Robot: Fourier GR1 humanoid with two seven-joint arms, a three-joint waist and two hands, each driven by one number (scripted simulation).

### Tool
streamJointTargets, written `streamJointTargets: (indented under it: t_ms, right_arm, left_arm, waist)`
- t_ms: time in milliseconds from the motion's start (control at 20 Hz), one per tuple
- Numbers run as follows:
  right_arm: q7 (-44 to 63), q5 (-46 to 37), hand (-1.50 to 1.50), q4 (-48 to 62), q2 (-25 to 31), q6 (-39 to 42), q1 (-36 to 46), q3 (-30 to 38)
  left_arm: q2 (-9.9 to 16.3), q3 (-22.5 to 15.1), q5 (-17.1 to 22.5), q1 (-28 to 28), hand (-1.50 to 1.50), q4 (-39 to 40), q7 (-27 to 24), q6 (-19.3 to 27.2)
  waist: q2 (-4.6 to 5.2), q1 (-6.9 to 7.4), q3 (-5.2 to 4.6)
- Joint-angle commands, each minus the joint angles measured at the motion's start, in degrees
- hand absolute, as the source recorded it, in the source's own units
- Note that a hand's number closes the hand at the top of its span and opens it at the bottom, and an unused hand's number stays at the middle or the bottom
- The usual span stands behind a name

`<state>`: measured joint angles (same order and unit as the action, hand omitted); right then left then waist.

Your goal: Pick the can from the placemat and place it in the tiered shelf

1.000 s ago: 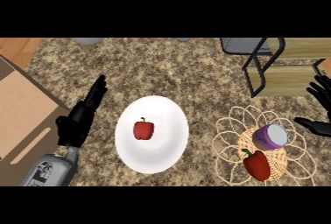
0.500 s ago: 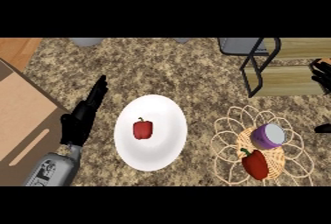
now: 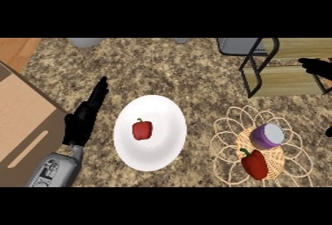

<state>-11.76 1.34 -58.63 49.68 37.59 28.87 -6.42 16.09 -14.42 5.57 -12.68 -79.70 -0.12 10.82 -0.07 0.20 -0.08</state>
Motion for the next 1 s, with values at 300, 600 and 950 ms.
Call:
streamJointTargets:
  t_ms: [300,600,950]
  right_arm:
    - [13.58,-2.64,-1.5,-18.73,1.93,4.17,-5.46,1.35]
    - [14.43,-6.19,-1.5,-25.8,-1.17,2.38,-12.48,4.55]
    - [27.87,-4.61,-1.5,-35.43,-7.01,3.62,-12.49,8.82]
  left_arm:
    - [-1.43,-0.08,-2.92,3.97,0.0,-5.13,2.5,-0.1]
    - [-4.5,-0.25,-5.43,5.73,0.0,-3.65,-0.81,-0.82]
    - [-5.07,3.77,-6.64,1.66,0.0,-1.95,1.54,-2.52]
  waist:
    - [-0.14,-0.41,0.05]
    - [-0.06,-0.43,0.07]
    - [0.0,-0.36,0.05]
